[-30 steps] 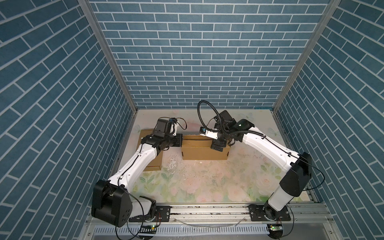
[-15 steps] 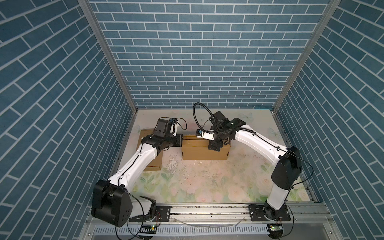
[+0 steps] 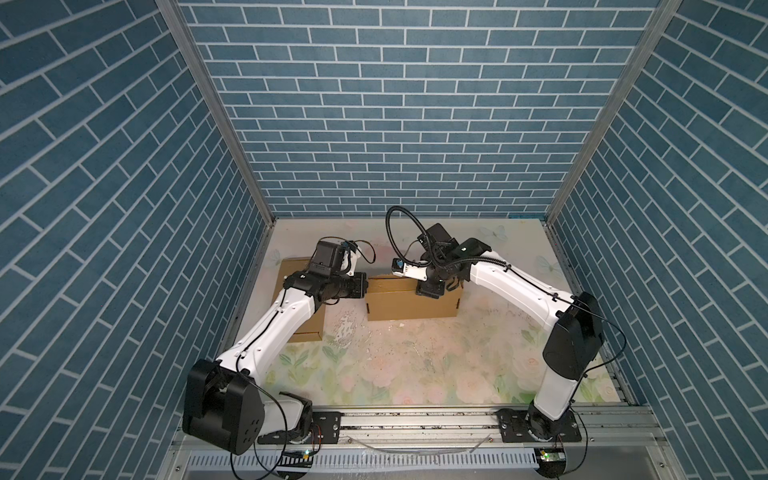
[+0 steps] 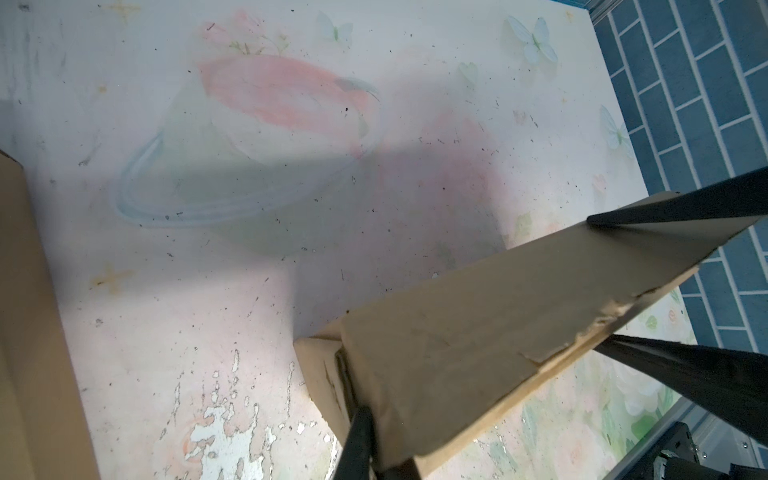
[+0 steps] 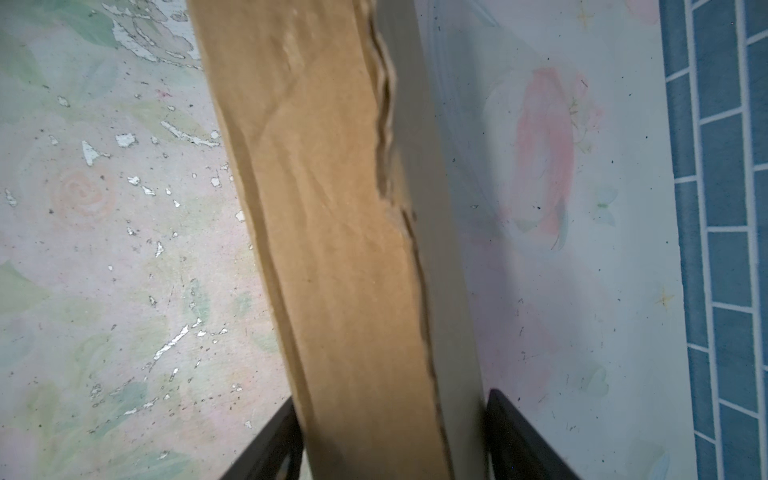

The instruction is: Fold the paper box

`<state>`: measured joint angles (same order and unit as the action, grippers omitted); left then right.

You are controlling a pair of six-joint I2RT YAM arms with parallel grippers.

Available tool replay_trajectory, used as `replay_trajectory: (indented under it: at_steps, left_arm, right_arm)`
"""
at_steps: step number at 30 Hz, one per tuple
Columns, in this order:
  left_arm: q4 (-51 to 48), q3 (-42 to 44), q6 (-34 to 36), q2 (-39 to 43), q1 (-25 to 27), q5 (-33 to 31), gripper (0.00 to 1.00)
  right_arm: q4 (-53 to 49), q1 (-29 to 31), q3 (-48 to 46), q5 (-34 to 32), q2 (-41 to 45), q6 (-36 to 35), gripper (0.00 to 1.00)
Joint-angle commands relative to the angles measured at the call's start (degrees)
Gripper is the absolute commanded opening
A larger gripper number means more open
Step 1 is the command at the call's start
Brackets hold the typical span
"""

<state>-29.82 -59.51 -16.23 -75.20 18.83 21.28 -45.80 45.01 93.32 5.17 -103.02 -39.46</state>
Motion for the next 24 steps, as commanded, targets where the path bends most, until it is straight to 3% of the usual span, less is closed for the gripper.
replay_trajectory:
  at_steps: [1, 7, 12, 19, 24]
  left_arm:
    - [-5.03, 0.94, -0.14, 1.25, 1.12, 3.88, 0.15]
    - [-7.43, -1.7, 1.11, 4.7, -0.01, 5.95, 0.35]
    - [-6.56, -3.25, -0.68, 7.34, -4.61, 10.31, 0.48]
    - [7.63, -2.83, -12.73, 3.01, -7.05, 13.84, 0.51]
    - [9.51, -4.3, -13.18, -2.45, -7.07, 12.29, 0.51]
  right_arm:
    - [1.71, 0.25, -3.04, 0.19, 0.75, 0.88, 0.67]
    - [2.62, 0.26, -4.19, -1.43, 1.37, 1.05, 0.68]
    - [4.02, 0.34, -5.55, -2.07, 2.16, 1.23, 0.68]
    - [6.31, 1.21, -7.84, -4.02, 3.13, 1.75, 0.67]
    - [7.12, 1.79, -8.92, -4.93, 3.6, 2.48, 0.67]
